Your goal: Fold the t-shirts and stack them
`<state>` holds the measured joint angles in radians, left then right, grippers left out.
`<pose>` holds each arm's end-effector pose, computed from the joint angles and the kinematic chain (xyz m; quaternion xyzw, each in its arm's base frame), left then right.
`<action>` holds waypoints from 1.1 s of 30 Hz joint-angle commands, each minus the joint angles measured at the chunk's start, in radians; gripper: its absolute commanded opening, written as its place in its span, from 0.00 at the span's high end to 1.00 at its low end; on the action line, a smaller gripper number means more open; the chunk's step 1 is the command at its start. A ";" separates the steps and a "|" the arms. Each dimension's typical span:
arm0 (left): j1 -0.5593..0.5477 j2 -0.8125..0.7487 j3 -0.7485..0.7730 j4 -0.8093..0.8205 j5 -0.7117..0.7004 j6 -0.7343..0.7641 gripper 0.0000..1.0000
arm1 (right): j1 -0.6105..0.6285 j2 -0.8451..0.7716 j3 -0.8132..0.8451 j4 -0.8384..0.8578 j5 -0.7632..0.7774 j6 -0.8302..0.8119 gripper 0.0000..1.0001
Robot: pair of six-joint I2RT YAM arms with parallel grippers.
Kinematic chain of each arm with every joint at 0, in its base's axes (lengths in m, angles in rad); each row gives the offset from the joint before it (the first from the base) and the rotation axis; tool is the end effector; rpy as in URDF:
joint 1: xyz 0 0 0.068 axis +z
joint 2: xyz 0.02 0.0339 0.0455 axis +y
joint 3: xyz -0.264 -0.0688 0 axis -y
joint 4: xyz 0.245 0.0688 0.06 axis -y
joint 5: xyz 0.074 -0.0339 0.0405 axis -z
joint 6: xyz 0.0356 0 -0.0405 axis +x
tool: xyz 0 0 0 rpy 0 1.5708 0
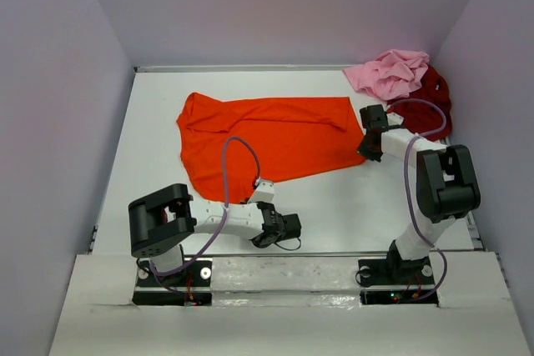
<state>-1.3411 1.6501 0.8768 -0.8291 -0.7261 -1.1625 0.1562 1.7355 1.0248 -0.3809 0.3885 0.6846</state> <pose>0.0811 -0.2429 0.1479 0.0889 0.9305 0.1254 0.3325 0.3354 0.0392 0.1647 0.2931 0.9081 -0.0762 0.2891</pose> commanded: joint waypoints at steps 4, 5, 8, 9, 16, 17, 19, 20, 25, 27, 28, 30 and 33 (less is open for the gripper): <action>-0.015 -0.094 0.068 -0.129 -0.048 -0.012 1.00 | -0.007 -0.168 -0.042 0.014 -0.043 -0.022 1.00; -0.015 -0.105 0.077 -0.142 -0.055 -0.016 1.00 | -0.007 -0.207 -0.048 0.014 -0.051 -0.020 1.00; -0.015 -0.139 0.123 -0.203 -0.094 -0.022 1.00 | -0.007 -0.261 -0.055 0.013 -0.083 -0.026 1.00; -0.012 -0.141 0.148 -0.220 -0.105 -0.023 1.00 | -0.007 -0.289 -0.057 0.013 -0.089 -0.033 1.00; 0.039 -0.156 0.177 -0.300 -0.191 -0.045 1.00 | -0.007 -0.337 -0.045 0.011 -0.118 -0.054 1.00; 0.048 -0.165 0.172 -0.300 -0.205 -0.046 1.00 | -0.007 -0.333 -0.042 0.011 -0.122 -0.053 1.00; 0.080 -0.202 0.151 -0.300 -0.216 -0.049 1.00 | -0.007 -0.327 -0.034 0.017 -0.128 -0.051 1.00; 0.117 -0.216 0.143 -0.298 -0.228 -0.054 1.00 | -0.007 -0.326 -0.031 0.017 -0.128 -0.050 1.00; 0.265 -0.312 0.136 -0.146 -0.240 0.123 1.00 | -0.007 -0.310 -0.011 0.034 -0.149 -0.045 1.00; 0.357 -0.335 0.128 -0.072 -0.239 0.213 1.00 | -0.007 -0.303 -0.003 0.039 -0.158 -0.048 1.00; 0.387 -0.355 0.126 0.018 -0.233 0.268 1.00 | -0.007 -0.300 -0.002 0.046 -0.165 -0.045 1.00; 0.442 -0.368 0.125 0.108 -0.199 0.410 1.00 | -0.007 -0.289 0.004 0.051 -0.169 -0.045 1.00; 0.528 -0.371 0.129 0.221 -0.193 0.527 1.00 | -0.007 -0.260 0.020 0.069 -0.171 -0.048 1.00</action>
<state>-0.8753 1.2999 1.0092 -0.7902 -0.8898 -0.8555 0.1562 1.4521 0.9909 -0.3779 0.2314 0.6472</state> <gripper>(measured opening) 0.014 0.011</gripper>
